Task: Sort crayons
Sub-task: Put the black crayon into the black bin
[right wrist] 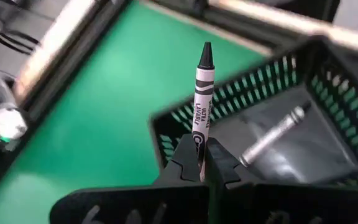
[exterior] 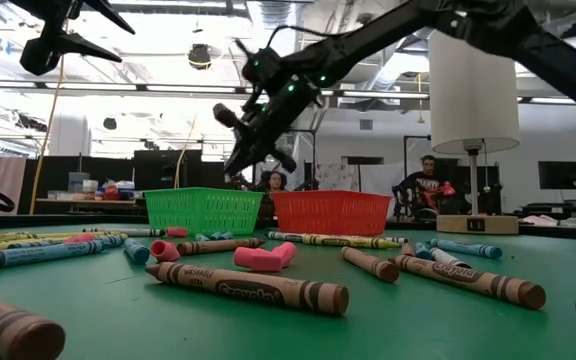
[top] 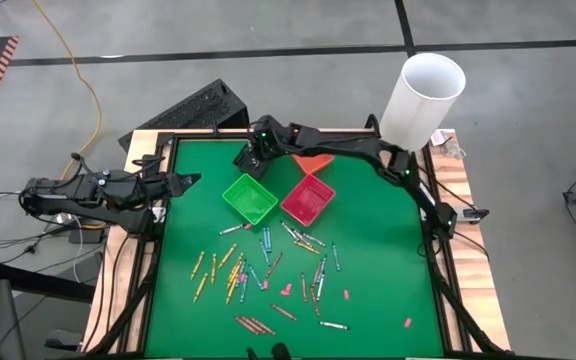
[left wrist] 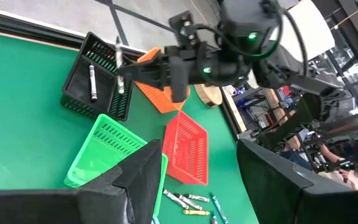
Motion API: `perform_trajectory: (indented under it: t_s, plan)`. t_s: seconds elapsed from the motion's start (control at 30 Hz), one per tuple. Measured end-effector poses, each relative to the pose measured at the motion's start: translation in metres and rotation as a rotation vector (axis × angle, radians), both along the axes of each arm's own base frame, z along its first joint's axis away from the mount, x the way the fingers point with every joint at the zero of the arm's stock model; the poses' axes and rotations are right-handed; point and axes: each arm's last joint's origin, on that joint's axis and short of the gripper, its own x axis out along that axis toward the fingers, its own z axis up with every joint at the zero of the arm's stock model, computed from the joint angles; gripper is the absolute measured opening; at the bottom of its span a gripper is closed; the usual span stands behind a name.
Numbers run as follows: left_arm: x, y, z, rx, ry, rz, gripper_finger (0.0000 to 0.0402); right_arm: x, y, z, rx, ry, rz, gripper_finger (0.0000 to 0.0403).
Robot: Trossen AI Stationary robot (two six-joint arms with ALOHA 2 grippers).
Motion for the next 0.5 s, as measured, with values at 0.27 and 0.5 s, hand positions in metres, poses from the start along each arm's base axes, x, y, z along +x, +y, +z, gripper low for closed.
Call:
perform_trajectory:
  t_s: [0.27,0.5]
  plan:
    - [0.000,0.000,0.000,-0.002,0.000,-0.008,0.0199,0.002,-0.006,-0.019,0.006,0.087,-0.015,0.0002]
    - [0.000,0.000,0.000,0.003,0.000,0.008,0.0199,-0.002,-0.008,-0.018,-0.050,0.141,-0.024,0.0051]
